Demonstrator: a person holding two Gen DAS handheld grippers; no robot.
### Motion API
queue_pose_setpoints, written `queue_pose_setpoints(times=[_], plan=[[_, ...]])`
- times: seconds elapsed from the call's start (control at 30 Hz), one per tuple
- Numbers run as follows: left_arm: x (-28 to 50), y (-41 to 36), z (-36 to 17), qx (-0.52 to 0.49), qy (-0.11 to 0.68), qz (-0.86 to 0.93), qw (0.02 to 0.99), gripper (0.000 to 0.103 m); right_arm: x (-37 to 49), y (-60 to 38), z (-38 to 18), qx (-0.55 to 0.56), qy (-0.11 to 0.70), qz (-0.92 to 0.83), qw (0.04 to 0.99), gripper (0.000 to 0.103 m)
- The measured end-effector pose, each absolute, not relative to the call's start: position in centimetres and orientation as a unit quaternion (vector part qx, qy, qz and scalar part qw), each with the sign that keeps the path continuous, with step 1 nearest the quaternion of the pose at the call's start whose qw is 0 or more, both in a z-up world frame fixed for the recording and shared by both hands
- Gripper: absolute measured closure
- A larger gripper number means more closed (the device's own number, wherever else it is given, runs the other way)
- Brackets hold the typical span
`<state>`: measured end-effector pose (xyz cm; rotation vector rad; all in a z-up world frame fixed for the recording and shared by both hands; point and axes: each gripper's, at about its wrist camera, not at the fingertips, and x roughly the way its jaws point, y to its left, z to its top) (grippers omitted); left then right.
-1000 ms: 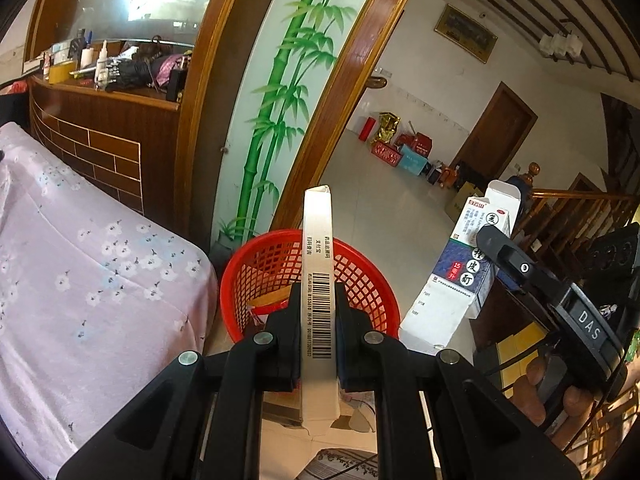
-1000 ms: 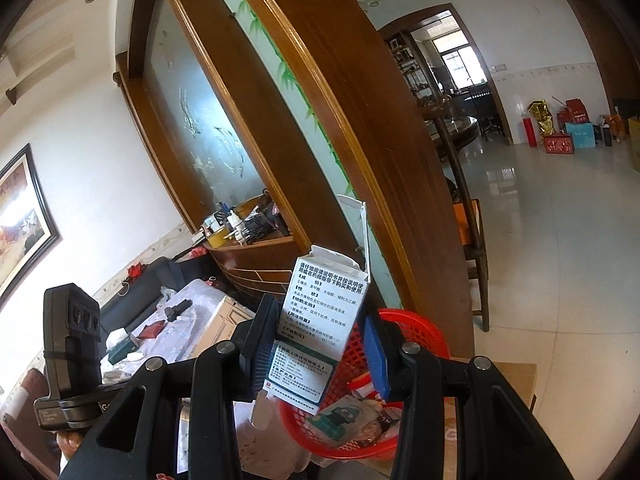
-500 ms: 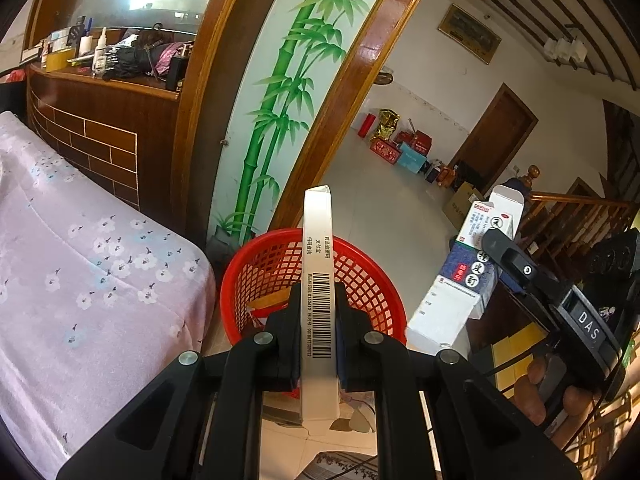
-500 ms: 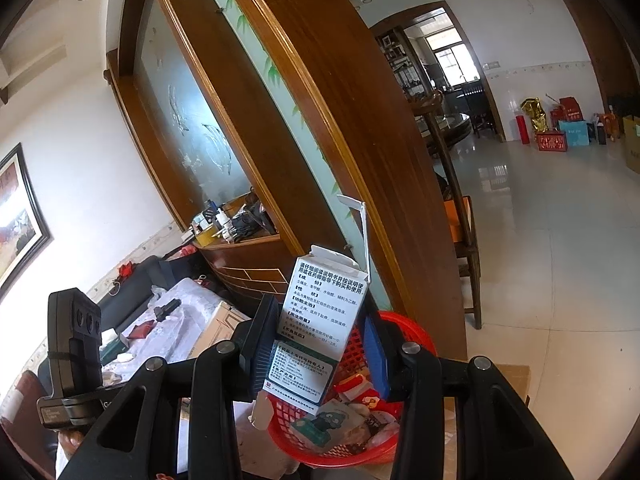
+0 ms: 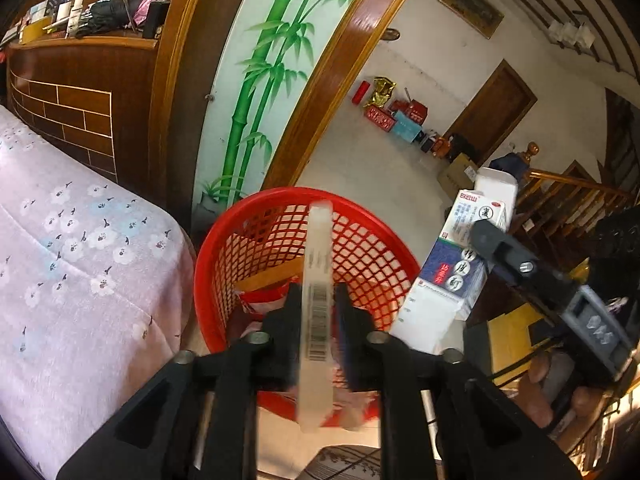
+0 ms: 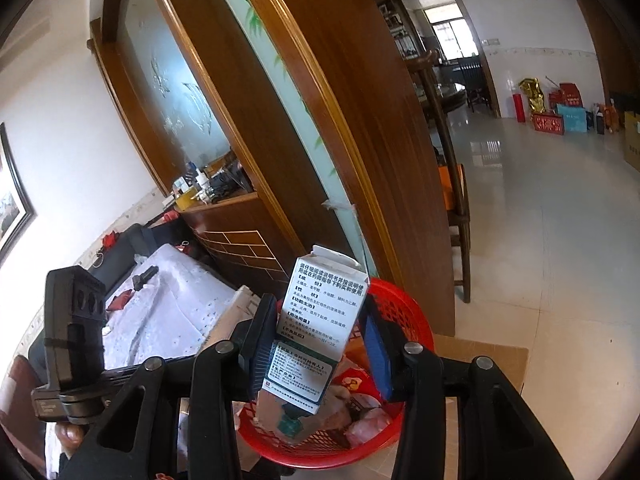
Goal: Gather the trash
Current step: 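Open the left tool over the basket while the right releases the medicine box, then move both open tools back over the table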
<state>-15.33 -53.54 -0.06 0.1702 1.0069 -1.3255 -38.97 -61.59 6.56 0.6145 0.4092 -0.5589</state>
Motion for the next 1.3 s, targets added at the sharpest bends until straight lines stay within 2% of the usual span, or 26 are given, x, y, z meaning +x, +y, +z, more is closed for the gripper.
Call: queue_pose_setpoints(times=[0.07,0.13,0.17,0.23,0.27,0.4,0.63,0.87,0.97,1.3], plan=[[-15.1,-53.4,-0.3,0.074,0.448,-0.583,0.673,0.052,-38.9,-62.0,6.3,0.308,0.199,-0.270,0.890,0.050],[-14.9,-52.6,0.0,0.065,0.442,-0.584,0.678,0.043,-39.0,-62.2,6.4,0.315,0.196,-0.265,0.890,0.045],[-14.7,-52.1,0.3,0.063,0.439,-0.583,0.681,0.041,-39.1,-62.1,6.6,0.317,0.191,-0.264,0.891,0.038],[-14.4,-50.7,1.2,0.055,0.430,-0.576,0.693,0.040,-39.2,-61.7,7.1,0.314,0.183,-0.261,0.894,0.031],[-14.1,-49.3,2.1,0.046,0.418,-0.571,0.705,0.039,-39.1,-61.6,7.3,0.313,0.181,-0.260,0.895,0.031],[-12.9,-44.1,5.2,0.020,0.382,-0.541,0.749,0.026,-38.4,-59.9,9.0,0.309,0.159,-0.228,0.909,0.029],[-9.8,-30.8,9.1,-0.008,0.316,-0.426,0.848,0.022,-33.3,-53.9,11.9,0.297,0.123,-0.131,0.938,0.019],[-4.6,-17.8,9.1,-0.043,0.309,-0.285,0.906,0.022,-25.2,-46.4,12.6,0.276,0.132,-0.028,0.952,0.014],[-2.2,-13.7,8.9,-0.063,0.316,-0.235,0.917,0.022,-21.1,-43.7,12.4,0.273,0.148,0.018,0.950,0.008],[3.8,-3.8,7.6,-0.114,0.340,-0.127,0.925,0.022,-7.0,-35.7,10.3,0.256,0.235,0.133,0.928,0.008]])
